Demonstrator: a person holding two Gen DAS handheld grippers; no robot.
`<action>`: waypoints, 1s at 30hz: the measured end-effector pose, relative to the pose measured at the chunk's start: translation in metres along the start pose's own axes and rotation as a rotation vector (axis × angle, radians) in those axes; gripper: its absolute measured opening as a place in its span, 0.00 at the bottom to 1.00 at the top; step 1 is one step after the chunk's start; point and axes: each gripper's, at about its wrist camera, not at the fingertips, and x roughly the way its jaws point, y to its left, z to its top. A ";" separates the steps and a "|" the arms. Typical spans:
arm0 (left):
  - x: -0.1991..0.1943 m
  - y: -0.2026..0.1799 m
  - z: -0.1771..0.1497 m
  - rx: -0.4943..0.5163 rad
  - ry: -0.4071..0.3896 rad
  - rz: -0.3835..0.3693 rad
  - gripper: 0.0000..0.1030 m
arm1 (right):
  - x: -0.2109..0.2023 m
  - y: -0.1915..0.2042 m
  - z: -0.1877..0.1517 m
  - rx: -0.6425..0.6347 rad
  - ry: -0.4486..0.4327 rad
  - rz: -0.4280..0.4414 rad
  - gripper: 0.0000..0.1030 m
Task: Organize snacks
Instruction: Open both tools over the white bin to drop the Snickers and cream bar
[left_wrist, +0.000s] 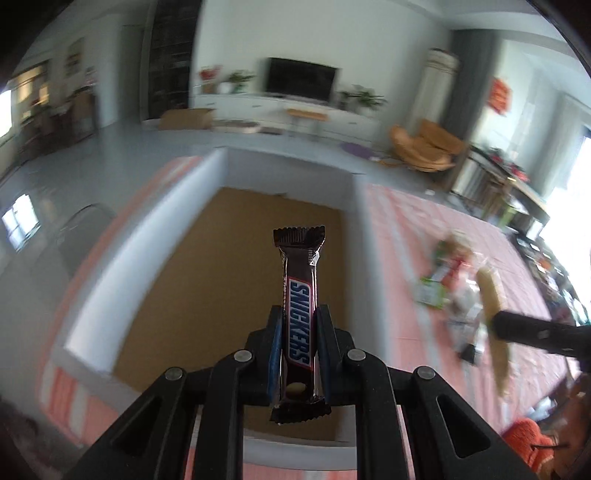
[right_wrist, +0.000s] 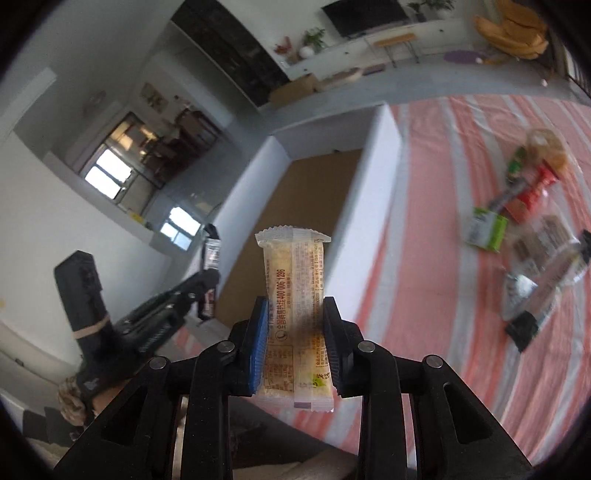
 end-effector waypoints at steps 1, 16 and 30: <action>0.004 0.009 -0.001 -0.010 0.006 0.033 0.16 | 0.016 0.009 0.003 -0.018 0.006 0.014 0.32; 0.029 -0.037 -0.003 0.174 -0.029 -0.047 0.81 | -0.024 0.026 -0.101 -0.076 -0.103 -0.281 0.71; 0.073 -0.135 -0.030 0.394 0.108 0.059 0.81 | -0.209 0.076 -0.164 -0.259 -0.193 -1.127 0.85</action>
